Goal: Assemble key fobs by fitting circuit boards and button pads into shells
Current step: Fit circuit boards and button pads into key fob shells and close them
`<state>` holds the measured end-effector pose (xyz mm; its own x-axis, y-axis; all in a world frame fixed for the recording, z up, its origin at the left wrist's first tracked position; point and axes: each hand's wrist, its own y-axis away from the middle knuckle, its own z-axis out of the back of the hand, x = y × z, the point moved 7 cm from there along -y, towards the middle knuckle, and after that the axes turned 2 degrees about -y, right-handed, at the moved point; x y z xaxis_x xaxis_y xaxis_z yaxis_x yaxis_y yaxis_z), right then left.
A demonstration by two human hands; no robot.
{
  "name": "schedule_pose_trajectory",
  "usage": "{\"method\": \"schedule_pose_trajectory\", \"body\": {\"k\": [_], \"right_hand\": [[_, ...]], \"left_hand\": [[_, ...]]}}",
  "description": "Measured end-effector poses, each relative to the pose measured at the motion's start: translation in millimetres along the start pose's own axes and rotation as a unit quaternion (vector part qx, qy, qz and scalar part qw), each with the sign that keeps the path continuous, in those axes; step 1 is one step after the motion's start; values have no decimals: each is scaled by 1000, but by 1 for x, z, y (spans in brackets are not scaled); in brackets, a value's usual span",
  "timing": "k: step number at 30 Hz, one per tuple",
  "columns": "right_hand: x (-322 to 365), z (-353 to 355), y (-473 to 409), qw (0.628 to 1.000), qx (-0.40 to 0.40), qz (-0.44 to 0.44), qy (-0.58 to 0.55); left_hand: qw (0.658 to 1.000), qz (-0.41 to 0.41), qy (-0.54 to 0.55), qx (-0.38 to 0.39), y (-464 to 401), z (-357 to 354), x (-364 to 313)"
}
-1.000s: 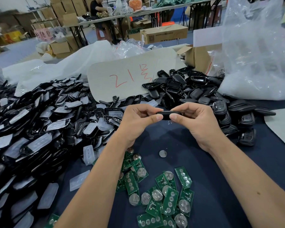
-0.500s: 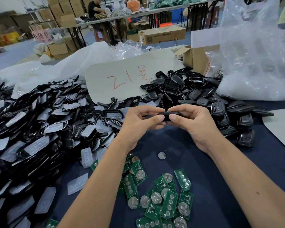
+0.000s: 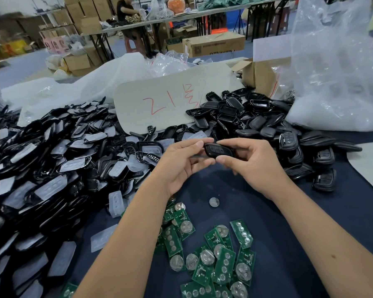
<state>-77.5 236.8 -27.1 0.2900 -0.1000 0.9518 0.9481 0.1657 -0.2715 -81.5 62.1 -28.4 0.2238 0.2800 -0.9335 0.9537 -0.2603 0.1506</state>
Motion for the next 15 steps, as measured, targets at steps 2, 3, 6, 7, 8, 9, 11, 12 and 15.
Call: {"method": "schedule_pose_trajectory", "body": {"k": [2,3,6,7,8,9,11,12,15], "right_hand": [[-1,-1,0,1000,2,-3,-23],[-2,-1,0,999,2,-4,-34],[-1,0,-1,998,2,-4,-56],[0,0,-1,998,3,-3,-56],[0,0,0,999,5,-3,-53],[0,0,0,999,7,-2,-48],[0,0,1,999,8,0,-32],[0,0,1,1000,7,1,-22],[2,-2,0,1000,19,6,8]], "left_hand": [[1000,6,9,5,0,0,0],[1000,9,12,7,0,0,0],[1000,12,14,11,1,-1,1],[1000,12,15,13,1,-1,1],[1000,12,15,15,1,-1,1],[1000,12,16,16,1,-2,1],[1000,13,14,16,2,-2,1],[1000,12,11,16,2,-2,1],[1000,3,-6,10,2,-2,0]]}}
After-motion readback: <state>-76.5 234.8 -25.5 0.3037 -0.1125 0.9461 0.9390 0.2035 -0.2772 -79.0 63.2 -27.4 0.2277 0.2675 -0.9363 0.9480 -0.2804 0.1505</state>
